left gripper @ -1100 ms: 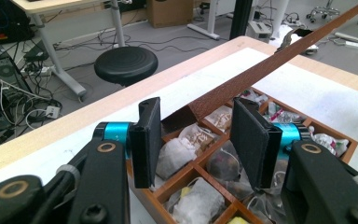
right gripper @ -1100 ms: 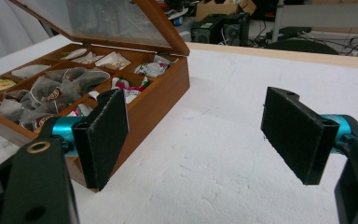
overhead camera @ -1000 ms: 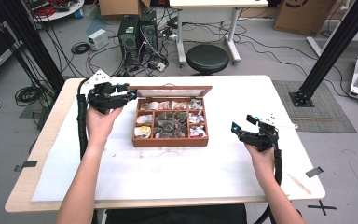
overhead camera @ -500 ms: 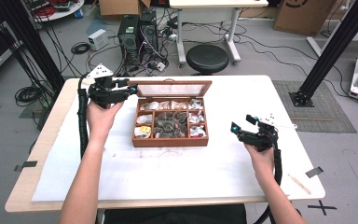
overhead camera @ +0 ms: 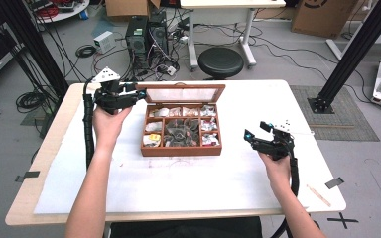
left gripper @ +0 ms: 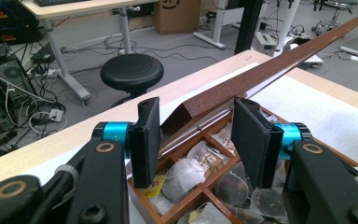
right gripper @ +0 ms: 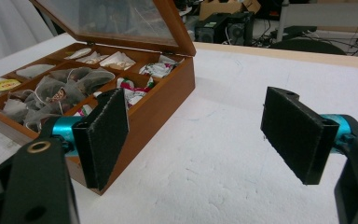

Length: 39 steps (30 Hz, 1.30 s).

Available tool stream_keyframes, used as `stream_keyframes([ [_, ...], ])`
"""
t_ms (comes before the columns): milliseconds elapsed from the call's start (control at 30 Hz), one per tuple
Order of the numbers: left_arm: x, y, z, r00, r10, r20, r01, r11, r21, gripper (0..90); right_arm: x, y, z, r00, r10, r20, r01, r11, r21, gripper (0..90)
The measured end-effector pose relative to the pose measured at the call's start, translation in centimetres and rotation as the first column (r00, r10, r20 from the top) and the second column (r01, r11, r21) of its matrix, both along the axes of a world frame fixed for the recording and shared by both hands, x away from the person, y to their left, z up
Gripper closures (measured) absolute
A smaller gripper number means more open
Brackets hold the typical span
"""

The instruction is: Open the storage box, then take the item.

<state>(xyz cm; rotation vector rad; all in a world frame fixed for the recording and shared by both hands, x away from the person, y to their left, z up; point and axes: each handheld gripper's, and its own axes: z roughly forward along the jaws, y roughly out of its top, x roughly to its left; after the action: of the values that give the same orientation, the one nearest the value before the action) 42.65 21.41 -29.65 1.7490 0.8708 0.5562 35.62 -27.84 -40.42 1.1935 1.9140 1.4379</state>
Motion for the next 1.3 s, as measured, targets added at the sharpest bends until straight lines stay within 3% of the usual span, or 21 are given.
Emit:
stream_keyframes([
  [300, -0.1, -0.1, 0.1, 1.0, 0.002, 0.003, -0.002, 1.0, -0.002, 51.5, 0.0, 0.1, 0.0, 1.0, 0.006, 0.003, -0.006, 1.0, 0.0, 24.1],
  [633, 0.0, 0.0, 0.0, 1.0, 0.001, 0.007, -0.001, 1.0, -0.009, 51.2, 0.4, 1.8, 0.6, 0.9987, 0.052, -0.001, -0.052, 0.998, -0.022, 25.5],
  [967, 0.1, 0.0, 0.0, 1.0, -0.002, 0.008, 0.002, 1.0, -0.009, 51.1, 1.2, 4.4, 1.6, 0.9895, 0.144, -0.018, -0.145, 0.987, -0.071, 29.2],
  [1067, 0.1, 0.0, 0.0, 1.0, 0.0, 0.008, 0.0, 0.9999, -0.01, 51.1, 1.6, 5.0, 1.9, 0.9841, 0.177, -0.016, -0.178, 0.982, -0.069, 35.9],
  [1300, 0.1, -0.1, 0.0, 1.0, 0.003, 0.008, -0.003, 0.9999, -0.012, 51.1, 3.2, 6.6, 2.2, 0.9748, 0.216, -0.055, -0.22, 0.972, -0.085, 41.3],
])
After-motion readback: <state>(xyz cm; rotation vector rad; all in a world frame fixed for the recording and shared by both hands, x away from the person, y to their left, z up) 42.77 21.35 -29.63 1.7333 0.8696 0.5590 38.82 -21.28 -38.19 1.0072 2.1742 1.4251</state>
